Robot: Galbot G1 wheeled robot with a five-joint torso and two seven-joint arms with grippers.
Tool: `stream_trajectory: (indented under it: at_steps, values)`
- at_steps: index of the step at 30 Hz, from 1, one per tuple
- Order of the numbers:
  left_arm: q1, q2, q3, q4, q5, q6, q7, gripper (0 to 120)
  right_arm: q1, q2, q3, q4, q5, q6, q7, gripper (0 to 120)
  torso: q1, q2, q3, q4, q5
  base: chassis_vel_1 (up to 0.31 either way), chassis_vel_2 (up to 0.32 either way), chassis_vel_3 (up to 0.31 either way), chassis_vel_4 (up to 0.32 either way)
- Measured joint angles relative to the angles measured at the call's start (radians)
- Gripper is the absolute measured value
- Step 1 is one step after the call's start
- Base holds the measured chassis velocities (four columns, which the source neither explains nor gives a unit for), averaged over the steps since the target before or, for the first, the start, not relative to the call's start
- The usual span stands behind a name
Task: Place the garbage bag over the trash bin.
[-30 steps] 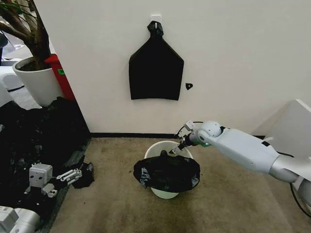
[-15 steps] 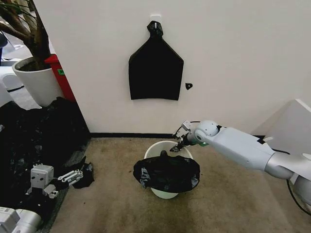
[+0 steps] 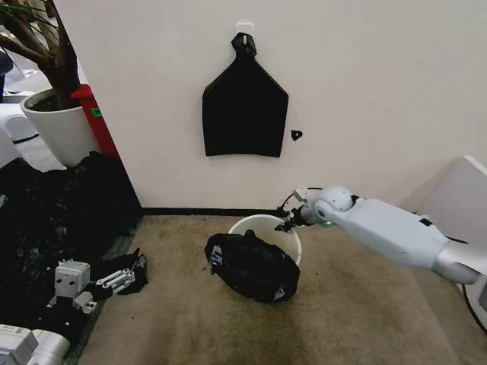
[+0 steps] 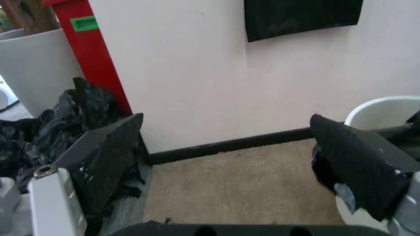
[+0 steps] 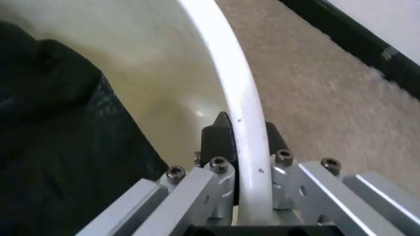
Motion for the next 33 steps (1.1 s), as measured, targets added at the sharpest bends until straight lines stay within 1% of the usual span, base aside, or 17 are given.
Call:
stream_trajectory:
  at_steps: [2,4,5,7,8,10,11,12,13,14,15,17,18,20,26,31,33]
  values:
    - [-0.001,0.003,0.006,0.0,0.003,0.0,0.0,100,-0.03,-0.032,0.038,0.038,0.077,0.0,0.075,0,0.0,0.0,0.0,-0.0002,-0.0001,0.0,0.0,0.0,0.0]
    - [-0.002,0.005,0.012,0.0,0.007,0.0,0.0,100,-0.078,-0.063,0.095,0.099,0.233,0.0,0.219,0,0.0,0.0,0.0,0.0,0.0,0.0,0.0,0.0,0.0]
    - [-0.002,0.005,0.012,0.0,0.007,0.0,0.0,100,-0.078,-0.063,0.095,0.099,0.233,0.0,0.219,0,0.0,0.0,0.0,0.0,0.0,0.0,0.0,0.0,0.0]
    - [-0.002,0.007,0.015,0.0,0.009,0.0,0.0,100,-0.124,-0.075,0.147,0.154,0.367,0.0,0.363,0,0.0,0.0,0.0,0.0001,0.0,0.0,0.0,0.0,0.0]
    - [-0.002,0.009,0.016,0.0,0.01,0.0,0.0,100,-0.157,-0.076,0.189,0.189,0.447,0.0,0.477,0,0.0,0.0,0.0,0.0004,0.0003,0.0,0.0,0.0,0.0]
    - [-0.004,0.013,0.018,0.0,0.01,0.0,0.0,100,-0.205,-0.073,0.254,0.233,0.55,0.0,0.635,0,0.0,0.0,0.0,0.0006,-0.0001,0.0,0.0,0.0,0.0]
    - [-0.005,0.015,0.018,0.0,0.01,0.0,0.0,100,-0.225,-0.069,0.282,0.25,0.587,0.0,0.693,0,0.0,0.0,0.0,0.0005,-0.0002,0.0,0.0,0.0,0.0]
    - [-0.005,0.015,0.018,0.0,0.01,0.0,0.0,100,-0.225,-0.069,0.282,0.25,0.587,0.0,0.693,0,0.0,0.0,0.0,0.0005,-0.0002,0.0,0.0,0.0,0.0]
    - [-0.007,0.018,0.019,0.0,0.01,0.0,0.001,100,-0.251,-0.061,0.319,0.274,0.644,0.001,0.774,0,0.0,0.0,0.0,0.0003,-0.0002,0.0,0.0,0.0,0.0]
    - [-0.009,0.024,0.019,0.0,0.01,0.0,0.001,100,-0.297,-0.04,0.38,0.317,0.743,0.003,0.929,0,0.0,0.0,0.0,0.0003,0.0001,0.0,0.0,0.0,0.0]
    - [-0.012,0.027,0.02,0.0,0.01,0.0,0.001,100,-0.324,-0.022,0.411,0.341,0.788,0.005,1.032,0,0.0,0.0,0.0,0.0003,0.0,0.0,0.0,0.0,0.0]
    - [-0.017,0.03,0.022,0.0,0.01,0.0,0.001,100,-0.362,0.008,0.448,0.379,0.841,0.034,1.181,0,0.0,0.0,0.0,0.0003,-0.0002,0.0,0.0,0.0,0.0]
    - [-0.02,0.031,0.023,0.0,0.01,0.0,0.001,100,-0.385,0.029,0.468,0.406,0.861,0.065,1.255,0,0.0,0.0,0.0,0.0004,-0.0002,0.0,0.0,0.0,0.0]
    - [-0.023,0.031,0.025,0.0,0.009,0.0,0.001,100,-0.398,0.041,0.477,0.425,0.865,0.092,1.29,0,0.0,0.0,0.0,0.0003,0.0,0.0,0.0,0.0,0.0]
    - [-0.033,0.028,0.03,0.0,0.009,-0.004,0.001,100,-0.483,0.137,0.528,0.538,0.831,0.309,1.537,0,0.0,0.0,0.0,0.0007,-0.0004,0.0,0.0,0.0,0.0]
    - [-0.034,0.024,0.034,0.0,0.012,-0.009,0.002,100,-0.542,0.16,0.551,0.592,0.769,0.383,1.587,0,0.0,0.0,0.0,0.0005,-0.0003,0.0,0.0,0.0,0.0]
    - [-0.038,0.021,0.04,0.0,0.015,-0.009,0.002,100,-0.575,0.164,0.582,0.612,0.779,0.396,1.592,0,0.0,0.0,0.0,0.0003,-0.0004,0.0,0.0,0.0,0.0]
